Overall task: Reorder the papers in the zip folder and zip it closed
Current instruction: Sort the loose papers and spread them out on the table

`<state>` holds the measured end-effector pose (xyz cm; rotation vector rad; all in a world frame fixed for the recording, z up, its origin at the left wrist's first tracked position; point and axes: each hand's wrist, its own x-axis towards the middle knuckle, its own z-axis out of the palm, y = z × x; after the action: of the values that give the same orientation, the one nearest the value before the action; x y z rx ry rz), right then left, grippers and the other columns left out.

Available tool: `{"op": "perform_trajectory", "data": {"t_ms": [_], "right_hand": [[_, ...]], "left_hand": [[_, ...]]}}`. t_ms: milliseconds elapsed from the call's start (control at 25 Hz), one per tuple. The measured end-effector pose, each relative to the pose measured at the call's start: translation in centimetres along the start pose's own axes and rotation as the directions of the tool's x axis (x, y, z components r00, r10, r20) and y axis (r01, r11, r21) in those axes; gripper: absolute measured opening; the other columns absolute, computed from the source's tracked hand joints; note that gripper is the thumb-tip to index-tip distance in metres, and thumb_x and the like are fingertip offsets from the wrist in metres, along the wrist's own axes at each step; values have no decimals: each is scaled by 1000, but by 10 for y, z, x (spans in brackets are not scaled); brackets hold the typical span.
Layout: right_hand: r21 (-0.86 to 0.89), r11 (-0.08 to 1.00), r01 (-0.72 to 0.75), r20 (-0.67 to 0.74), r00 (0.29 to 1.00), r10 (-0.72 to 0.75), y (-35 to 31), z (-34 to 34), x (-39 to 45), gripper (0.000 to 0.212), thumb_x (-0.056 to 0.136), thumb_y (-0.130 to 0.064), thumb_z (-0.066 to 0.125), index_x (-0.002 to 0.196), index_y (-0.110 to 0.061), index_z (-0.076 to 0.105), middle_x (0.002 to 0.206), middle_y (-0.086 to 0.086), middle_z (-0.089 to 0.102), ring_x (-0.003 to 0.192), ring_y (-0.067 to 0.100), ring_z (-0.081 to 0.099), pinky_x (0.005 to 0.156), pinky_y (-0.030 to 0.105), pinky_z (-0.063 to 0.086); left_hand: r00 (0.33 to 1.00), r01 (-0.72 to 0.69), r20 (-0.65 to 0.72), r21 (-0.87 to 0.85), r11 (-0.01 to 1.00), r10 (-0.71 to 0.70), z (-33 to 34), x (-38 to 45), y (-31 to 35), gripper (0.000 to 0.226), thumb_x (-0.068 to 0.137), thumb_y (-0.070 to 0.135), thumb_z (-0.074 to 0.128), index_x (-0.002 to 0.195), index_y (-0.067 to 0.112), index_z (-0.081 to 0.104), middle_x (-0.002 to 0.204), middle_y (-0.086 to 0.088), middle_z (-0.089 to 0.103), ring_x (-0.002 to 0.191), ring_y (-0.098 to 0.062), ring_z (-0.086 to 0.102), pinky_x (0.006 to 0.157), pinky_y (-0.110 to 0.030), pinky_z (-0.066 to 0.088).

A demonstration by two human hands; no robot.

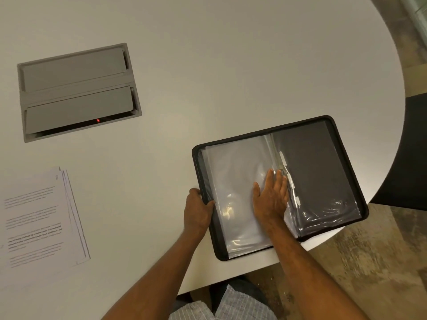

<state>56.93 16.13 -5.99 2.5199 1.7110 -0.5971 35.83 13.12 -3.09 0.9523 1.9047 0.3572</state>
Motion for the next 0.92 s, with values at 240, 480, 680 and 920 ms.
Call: {"op": "perform_trajectory", "data": {"t_ms": [240, 480, 680, 920], "right_hand": [[56, 997, -52, -13, 999, 52, -17, -5, -3, 73, 102, -40, 54, 162, -13, 24, 169, 16, 19, 154, 38, 20, 123, 55, 22], [233, 957, 173, 4, 984, -179, -108, 5, -42, 62, 103, -35, 55, 157, -17, 31, 168, 7, 20, 152, 29, 22, 120, 53, 33], [334, 867, 370, 59, 910, -411, -207, 44, -111, 59, 102, -30, 56, 156, -16, 36, 164, 6, 30, 148, 26, 28, 118, 49, 37], [459, 795, 396, 182, 834, -521, -308, 101, -210, 58, 103, -32, 56, 156, -23, 33, 157, -3, 39, 143, 19, 35, 112, 44, 44]], "left_hand": [[998, -27, 51, -29, 999, 29, -15, 0, -8, 57, 95, 29, 71, 142, 9, 46, 121, -10, 62, 99, -16, 59, 82, -24, 46], [995, -7, -101, -89, 996, -2, -88, -2, -50, 38, 99, 29, 63, 134, 19, 55, 116, 3, 60, 97, -12, 60, 83, -23, 45], [958, 28, -276, -179, 984, -77, -181, -4, -119, 31, 100, 26, 59, 130, 21, 59, 114, 5, 59, 91, -8, 61, 82, -26, 50], [869, 24, -485, -152, 988, -96, -291, -7, -234, 32, 98, 19, 61, 129, 17, 61, 123, 4, 54, 114, -17, 55, 97, -29, 46]]}}
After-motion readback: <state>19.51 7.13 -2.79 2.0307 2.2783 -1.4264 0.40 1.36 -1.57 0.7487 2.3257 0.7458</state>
